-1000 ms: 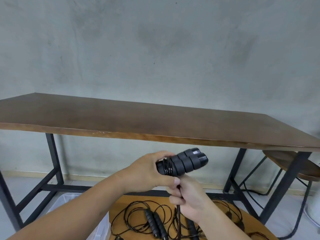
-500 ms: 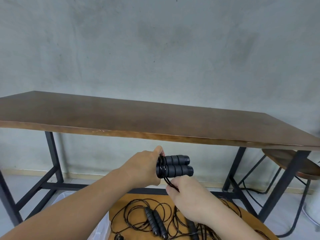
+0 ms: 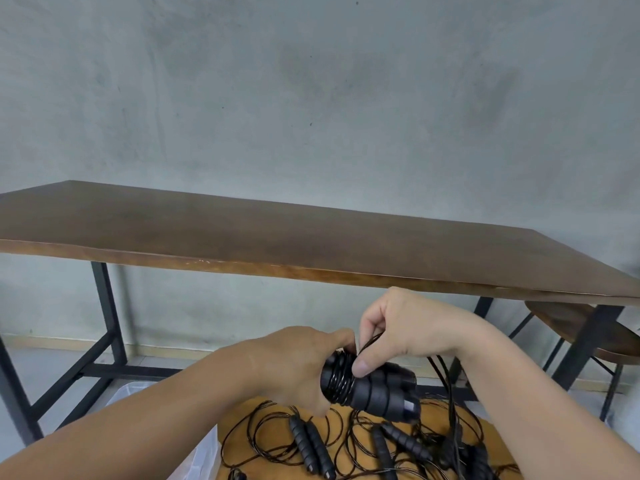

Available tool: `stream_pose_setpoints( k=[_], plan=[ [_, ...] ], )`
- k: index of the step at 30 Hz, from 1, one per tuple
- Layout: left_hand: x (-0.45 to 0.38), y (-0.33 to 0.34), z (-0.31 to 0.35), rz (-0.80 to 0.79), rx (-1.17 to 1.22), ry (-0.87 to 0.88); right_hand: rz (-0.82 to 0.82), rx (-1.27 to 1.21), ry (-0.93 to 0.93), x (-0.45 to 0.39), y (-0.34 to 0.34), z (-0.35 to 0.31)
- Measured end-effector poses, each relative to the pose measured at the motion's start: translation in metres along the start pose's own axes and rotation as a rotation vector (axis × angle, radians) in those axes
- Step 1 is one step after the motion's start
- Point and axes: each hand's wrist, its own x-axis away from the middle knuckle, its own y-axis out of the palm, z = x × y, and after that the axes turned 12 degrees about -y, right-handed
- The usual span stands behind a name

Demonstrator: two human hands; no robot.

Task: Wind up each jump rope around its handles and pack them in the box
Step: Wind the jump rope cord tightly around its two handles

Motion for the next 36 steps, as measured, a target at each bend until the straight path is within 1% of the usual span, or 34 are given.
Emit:
stream_pose_setpoints(
  k=[2,4,7,10,13,14,15,19,21,22,24,25,29,32,34,36],
  plan=[
    [0.006,-0.003,0.002,-0.059,0.106,0.028,0.008,-0.106,-0.030,-0.003,-0.005,0.012],
    [0.009,-0.006,0.001,-0.089,0.273,0.040,0.036,-0.275,-0.062,-0.004,-0.003,0.024],
    [0.011,-0.013,-0.003,-0.054,0.446,0.043,0.132,-0.623,-0.072,-0.009,0.007,0.040],
    [0.012,-0.016,-0.005,-0.056,0.546,0.058,0.179,-0.848,-0.093,-0.015,0.024,0.053],
    [0.011,-0.014,-0.005,-0.005,0.638,0.065,0.321,-1.264,-0.091,-0.019,0.048,0.069],
    [0.009,-0.012,-0.004,0.030,0.655,0.057,0.376,-1.342,-0.073,-0.020,0.057,0.072],
    [0.008,-0.011,-0.005,0.062,0.673,0.049,0.406,-1.360,-0.054,-0.020,0.064,0.070],
    [0.000,-0.002,-0.008,0.119,0.738,0.001,0.511,-1.351,0.006,-0.024,0.082,0.053],
    [-0.002,-0.003,-0.010,0.164,0.711,-0.013,0.559,-1.316,0.034,-0.024,0.087,0.046],
    [-0.004,-0.005,-0.011,0.208,0.695,0.007,0.564,-1.291,0.045,-0.023,0.090,0.043],
    [-0.009,-0.007,-0.016,0.287,0.659,0.030,0.553,-1.227,0.075,-0.021,0.095,0.039],
    [-0.011,-0.007,-0.020,0.301,0.630,0.019,0.552,-1.179,0.092,-0.020,0.096,0.037],
    [-0.021,0.003,-0.032,0.297,0.453,-0.022,0.562,-0.960,0.161,-0.015,0.102,0.031],
    [-0.027,0.007,-0.033,0.308,0.369,-0.041,0.552,-0.857,0.228,-0.012,0.105,0.026],
    [-0.031,0.009,-0.034,0.320,0.304,-0.072,0.517,-0.771,0.250,-0.009,0.105,0.021],
    [-0.034,0.010,-0.036,0.331,0.235,-0.109,0.452,-0.573,0.260,-0.007,0.106,0.017]
  ],
)
